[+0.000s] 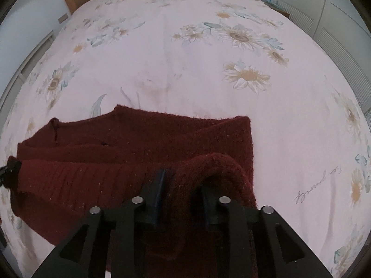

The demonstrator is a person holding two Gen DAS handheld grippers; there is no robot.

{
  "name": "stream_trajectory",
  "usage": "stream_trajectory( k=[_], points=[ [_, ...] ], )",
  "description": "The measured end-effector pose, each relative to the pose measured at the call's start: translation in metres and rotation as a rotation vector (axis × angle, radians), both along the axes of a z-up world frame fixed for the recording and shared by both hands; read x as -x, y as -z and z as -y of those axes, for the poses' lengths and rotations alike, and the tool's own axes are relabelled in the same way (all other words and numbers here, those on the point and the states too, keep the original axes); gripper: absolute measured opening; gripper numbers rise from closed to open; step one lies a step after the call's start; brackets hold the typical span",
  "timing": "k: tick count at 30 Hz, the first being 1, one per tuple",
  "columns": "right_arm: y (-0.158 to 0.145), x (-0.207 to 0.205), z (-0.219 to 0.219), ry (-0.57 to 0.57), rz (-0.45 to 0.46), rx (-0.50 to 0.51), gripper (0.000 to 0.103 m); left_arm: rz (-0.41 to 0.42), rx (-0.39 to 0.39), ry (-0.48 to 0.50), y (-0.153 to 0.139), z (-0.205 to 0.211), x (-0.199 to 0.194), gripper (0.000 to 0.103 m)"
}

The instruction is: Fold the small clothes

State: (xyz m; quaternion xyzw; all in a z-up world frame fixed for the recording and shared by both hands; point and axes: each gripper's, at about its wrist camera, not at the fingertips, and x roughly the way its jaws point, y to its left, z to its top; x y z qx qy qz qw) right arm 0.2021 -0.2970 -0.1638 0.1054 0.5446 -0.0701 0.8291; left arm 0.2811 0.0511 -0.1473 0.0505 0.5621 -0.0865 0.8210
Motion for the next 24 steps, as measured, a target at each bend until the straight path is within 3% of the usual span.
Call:
stream_trajectory(
  k=[1,3,4,5,9,11,12,15,19,24],
  points=[
    [-0.002,0.001,-0.001,0.001,0.002,0.008,0.039,-0.006,0.018,-0.007,-0.002,0.000,0.000,0.028],
    [-0.007,0.004,-0.003,-0.004,0.017,0.011,0.065,-0.001,0.055,-0.011,-0.010,0.001,0.002,0.046],
    [-0.012,0.006,-0.004,-0.006,0.029,0.022,0.070,0.016,0.062,-0.007,-0.016,0.003,0.004,0.058],
    [-0.015,0.007,-0.005,-0.008,0.039,0.030,0.073,0.035,0.054,-0.001,-0.022,0.006,0.007,0.067],
    [-0.036,0.017,-0.013,-0.027,0.097,0.029,0.081,0.073,0.062,0.031,-0.039,0.018,0.015,0.074],
    [-0.045,0.022,-0.020,-0.041,0.122,0.038,0.082,0.083,0.068,0.057,-0.045,0.028,0.019,0.094],
    [-0.050,0.025,-0.027,-0.051,0.139,0.051,0.086,0.085,0.070,0.081,-0.047,0.034,0.021,0.098],
    [-0.053,0.032,-0.048,-0.087,0.170,0.067,0.103,0.118,0.055,0.133,-0.048,0.052,0.032,0.102],
    [-0.040,0.041,-0.079,-0.131,0.177,0.101,0.103,0.140,0.009,0.201,-0.032,0.074,0.050,0.102],
    [-0.004,0.056,-0.111,-0.175,0.171,0.168,0.103,0.134,-0.037,0.268,0.011,0.087,0.081,0.102]
  ],
)
